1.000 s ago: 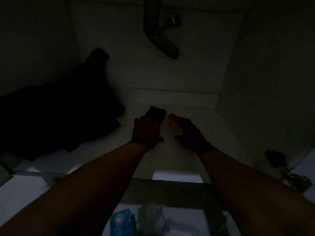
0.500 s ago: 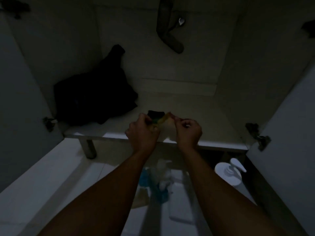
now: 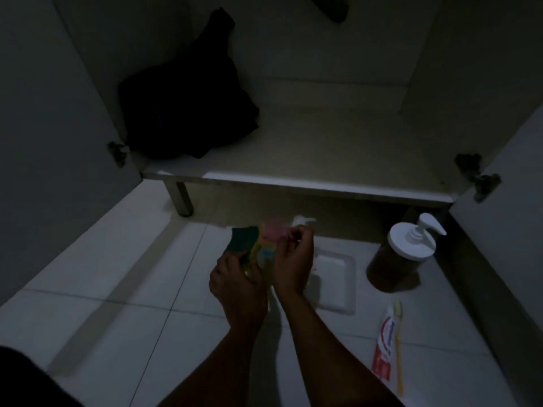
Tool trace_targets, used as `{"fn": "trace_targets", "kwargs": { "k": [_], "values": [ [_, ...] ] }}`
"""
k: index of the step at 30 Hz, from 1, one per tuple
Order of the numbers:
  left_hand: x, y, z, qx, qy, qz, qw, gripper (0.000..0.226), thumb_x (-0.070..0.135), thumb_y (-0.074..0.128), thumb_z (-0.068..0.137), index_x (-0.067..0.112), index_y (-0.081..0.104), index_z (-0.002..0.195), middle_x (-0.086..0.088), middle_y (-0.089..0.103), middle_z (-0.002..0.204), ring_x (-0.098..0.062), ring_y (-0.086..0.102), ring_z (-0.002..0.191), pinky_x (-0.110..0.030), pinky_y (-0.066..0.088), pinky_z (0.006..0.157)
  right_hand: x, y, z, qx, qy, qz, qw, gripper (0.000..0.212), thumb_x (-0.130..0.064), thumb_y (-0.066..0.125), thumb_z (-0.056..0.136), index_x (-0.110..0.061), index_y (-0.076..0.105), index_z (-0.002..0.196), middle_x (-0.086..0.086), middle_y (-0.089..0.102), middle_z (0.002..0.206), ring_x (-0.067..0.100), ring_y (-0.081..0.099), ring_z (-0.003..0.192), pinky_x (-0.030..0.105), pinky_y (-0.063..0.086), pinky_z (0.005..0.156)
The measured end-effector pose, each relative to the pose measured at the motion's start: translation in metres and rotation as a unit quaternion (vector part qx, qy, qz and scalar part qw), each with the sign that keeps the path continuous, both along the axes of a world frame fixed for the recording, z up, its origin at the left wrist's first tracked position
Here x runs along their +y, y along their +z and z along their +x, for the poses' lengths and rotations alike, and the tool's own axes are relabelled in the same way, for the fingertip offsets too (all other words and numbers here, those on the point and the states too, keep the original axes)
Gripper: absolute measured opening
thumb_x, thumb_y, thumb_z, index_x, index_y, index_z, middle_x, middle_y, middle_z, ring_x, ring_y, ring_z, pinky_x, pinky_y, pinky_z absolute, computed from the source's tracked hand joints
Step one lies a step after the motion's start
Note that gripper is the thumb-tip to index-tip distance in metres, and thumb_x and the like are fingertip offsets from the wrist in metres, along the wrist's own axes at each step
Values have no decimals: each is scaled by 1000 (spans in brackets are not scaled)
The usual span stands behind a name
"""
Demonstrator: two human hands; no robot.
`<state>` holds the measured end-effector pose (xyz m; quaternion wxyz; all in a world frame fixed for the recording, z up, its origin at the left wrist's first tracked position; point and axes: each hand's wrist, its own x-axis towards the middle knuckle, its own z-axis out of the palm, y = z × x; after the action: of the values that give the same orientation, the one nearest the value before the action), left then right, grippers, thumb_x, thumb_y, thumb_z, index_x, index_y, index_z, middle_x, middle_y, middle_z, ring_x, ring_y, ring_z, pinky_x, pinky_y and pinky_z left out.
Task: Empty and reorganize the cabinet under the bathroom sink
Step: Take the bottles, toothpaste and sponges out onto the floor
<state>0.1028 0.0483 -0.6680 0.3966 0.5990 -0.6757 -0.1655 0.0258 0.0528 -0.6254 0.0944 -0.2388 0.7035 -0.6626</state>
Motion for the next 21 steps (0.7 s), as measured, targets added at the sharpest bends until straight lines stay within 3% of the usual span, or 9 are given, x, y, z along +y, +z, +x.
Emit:
{"fn": "trace_targets", "kwargs": {
  "k": [3, 5, 7, 12, 16, 18, 21],
  "values": [
    [25, -29, 20, -54, 4, 21, 998, 26, 21, 62, 83, 11, 53, 106, -16, 57, 106, -36, 55, 95, -48, 44, 85, 27, -37, 16, -31, 17, 34, 999, 23, -19, 60, 93, -25, 51, 113, -27, 46, 103, -7, 51, 93, 6, 42, 80],
    [41, -46, 31, -93, -5, 39, 995, 29, 23, 55, 83, 7, 55, 107, -20, 58, 108, -40, 56, 95, -52, 47, 85, 48, -63, 21, -41, 26, 62, 997, 32, -12, 59, 91, -15, 50, 122, -14, 44, 113, -2, 50, 99, -1, 39, 78],
    [57, -57, 38, -124, -25, 75, 989, 28, 18, 60, 85, 7, 56, 110, -21, 57, 115, -41, 56, 100, -57, 47, 89, 67, -88, 23, -8, 34, 110, 993, 34, -5, 55, 91, -11, 49, 125, -3, 41, 119, 8, 51, 104, -1, 38, 79],
    [73, -72, 48, -205, -79, 158, 963, 46, 37, 70, 83, 12, 56, 119, -14, 47, 134, -34, 50, 112, -52, 38, 96, 88, -122, 17, 78, 69, 231, 967, 25, -10, 53, 92, -14, 55, 117, 0, 41, 121, 19, 55, 105, 25, 50, 86],
    [76, -74, 52, -226, -113, 145, 957, 60, 59, 50, 78, 20, 53, 124, -4, 48, 132, -26, 51, 108, -45, 37, 90, 92, -130, 12, 166, 77, 340, 922, 21, -17, 54, 88, -18, 64, 107, 2, 50, 113, 26, 55, 99, 37, 51, 80],
    [75, -76, 54, -256, -113, 124, 952, 59, 60, 38, 78, 21, 57, 118, -5, 54, 124, -26, 52, 101, -43, 37, 84, 92, -132, 11, 223, 70, 399, 887, 24, -23, 55, 86, -23, 65, 109, 2, 55, 112, 28, 53, 102, 42, 47, 83],
    [67, -80, 56, -283, -111, 101, 947, 40, 49, 46, 83, 20, 62, 107, -7, 60, 112, -31, 53, 96, -45, 38, 80, 90, -128, 9, 246, 57, 434, 865, 25, -26, 54, 87, -26, 65, 109, 2, 55, 110, 28, 50, 102, 42, 42, 84]
  ]
}}
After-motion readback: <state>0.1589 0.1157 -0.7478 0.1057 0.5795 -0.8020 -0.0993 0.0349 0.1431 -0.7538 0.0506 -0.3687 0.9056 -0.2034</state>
